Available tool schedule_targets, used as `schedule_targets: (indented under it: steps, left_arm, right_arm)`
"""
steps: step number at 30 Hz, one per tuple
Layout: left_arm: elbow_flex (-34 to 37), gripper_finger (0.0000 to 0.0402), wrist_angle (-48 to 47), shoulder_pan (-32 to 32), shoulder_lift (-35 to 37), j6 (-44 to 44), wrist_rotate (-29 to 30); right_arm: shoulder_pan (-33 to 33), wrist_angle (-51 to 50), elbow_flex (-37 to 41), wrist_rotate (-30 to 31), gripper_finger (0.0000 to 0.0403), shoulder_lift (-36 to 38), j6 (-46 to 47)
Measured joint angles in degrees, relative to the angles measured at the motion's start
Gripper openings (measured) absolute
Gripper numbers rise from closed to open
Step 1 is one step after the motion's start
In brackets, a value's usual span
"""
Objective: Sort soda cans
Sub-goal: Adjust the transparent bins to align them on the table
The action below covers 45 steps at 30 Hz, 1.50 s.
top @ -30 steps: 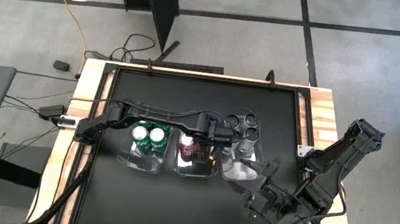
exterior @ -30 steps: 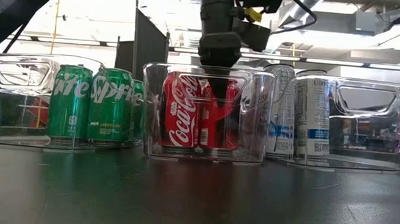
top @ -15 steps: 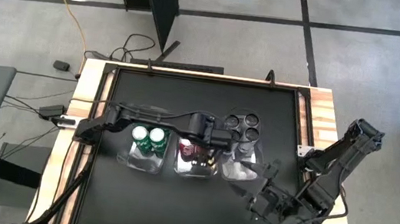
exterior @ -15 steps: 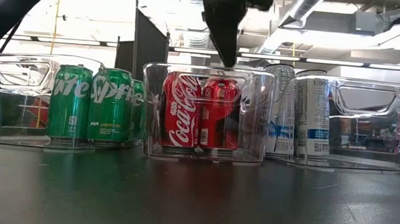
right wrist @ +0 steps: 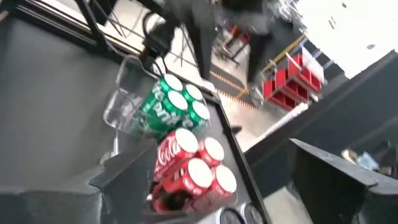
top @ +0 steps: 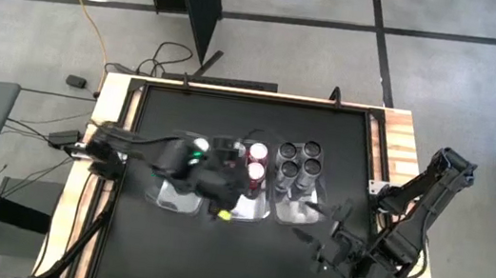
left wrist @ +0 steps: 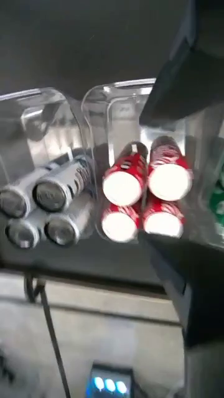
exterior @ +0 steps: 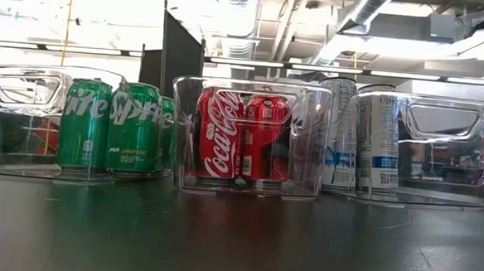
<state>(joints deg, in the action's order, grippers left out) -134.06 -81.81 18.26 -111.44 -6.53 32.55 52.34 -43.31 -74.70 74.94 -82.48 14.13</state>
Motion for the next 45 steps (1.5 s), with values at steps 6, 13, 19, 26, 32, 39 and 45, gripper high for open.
schedule_targets:
  steps: [6, 13, 19, 26, 32, 39, 45]
  left_arm:
    - [6.9, 0.0146, -6.7, 7.9, 6.6, -13.9, 11.2]
    - [29.8, 0.0009, -6.6, 17.7, 17.9, -36.1, 16.6]
    - [51.9, 0.0001, -4.2, 28.6, 29.0, -65.3, 17.3]
    - [67.5, 0.0001, -4.8, 37.1, 33.1, -92.5, 10.3]
    - [72.8, 0.0, -4.2, 38.8, 32.7, -102.0, 0.1]
    - [76.4, 0.0, -3.0, 39.1, 32.7, -104.3, -8.3]
    - [81.5, 0.0, 2.2, 38.1, 32.7, -102.1, -10.0]
  right_arm:
    - [0.7, -15.7, 0.9, 0.0, 0.0281, 0.0, 22.4]
    - [0.9, -18.1, 5.5, -0.3, 0.0137, 0.0, 32.8]
    - [1.4, -18.0, 7.6, -1.5, 0.0012, 0.0, 37.1]
    - [1.7, -18.0, 9.1, -3.7, 0.0005, 0.0, 42.3]
    - [1.6, -17.9, 9.4, -6.3, 0.0002, 0.0, 43.2]
    - [3.3, -27.2, 9.4, -12.2, 0.0001, -0.3, 55.2]
    - [4.7, -29.8, 9.4, -12.1, 0.0001, -0.3, 59.4]
